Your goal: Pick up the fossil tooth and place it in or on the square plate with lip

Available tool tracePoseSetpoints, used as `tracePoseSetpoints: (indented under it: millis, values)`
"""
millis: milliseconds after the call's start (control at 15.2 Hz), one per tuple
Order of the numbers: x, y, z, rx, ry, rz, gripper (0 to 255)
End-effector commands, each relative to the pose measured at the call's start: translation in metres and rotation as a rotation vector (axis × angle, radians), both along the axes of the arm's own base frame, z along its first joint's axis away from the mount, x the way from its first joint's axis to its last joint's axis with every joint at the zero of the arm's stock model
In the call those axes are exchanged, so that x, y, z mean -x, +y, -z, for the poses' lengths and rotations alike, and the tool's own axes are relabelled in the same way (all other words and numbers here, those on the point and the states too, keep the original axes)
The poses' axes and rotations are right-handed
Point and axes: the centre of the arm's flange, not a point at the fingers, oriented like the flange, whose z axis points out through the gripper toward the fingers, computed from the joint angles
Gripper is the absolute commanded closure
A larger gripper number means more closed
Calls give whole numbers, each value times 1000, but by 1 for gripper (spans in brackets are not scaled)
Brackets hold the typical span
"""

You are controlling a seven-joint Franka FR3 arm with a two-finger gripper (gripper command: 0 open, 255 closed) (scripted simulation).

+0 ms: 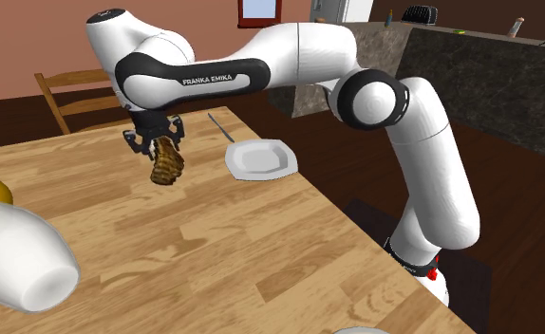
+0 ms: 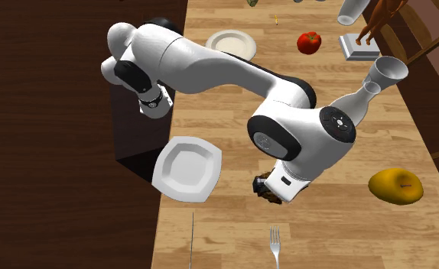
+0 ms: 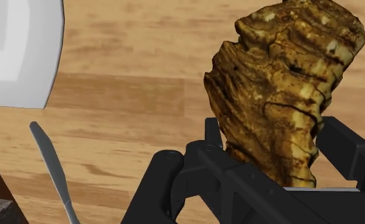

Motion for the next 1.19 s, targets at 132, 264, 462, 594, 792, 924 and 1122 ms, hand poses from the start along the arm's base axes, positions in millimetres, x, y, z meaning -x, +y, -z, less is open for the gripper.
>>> tracePoseSetpoints:
  millis: [132,264,462,594,792,924,1122]
  values:
    - [-1,-1,-21,0,0,0,255]
    - [-1,-1,-32,0,0,0,255]
    - [-1,-1,-48,0,0,0,255]
    - [-1,-1,-57,0,0,0,255]
    - [21,-34,-59,0,0,0,255]
    - [36,-56,-60,0,0,0,255]
    - [58,-89,-61,0,0,0,255]
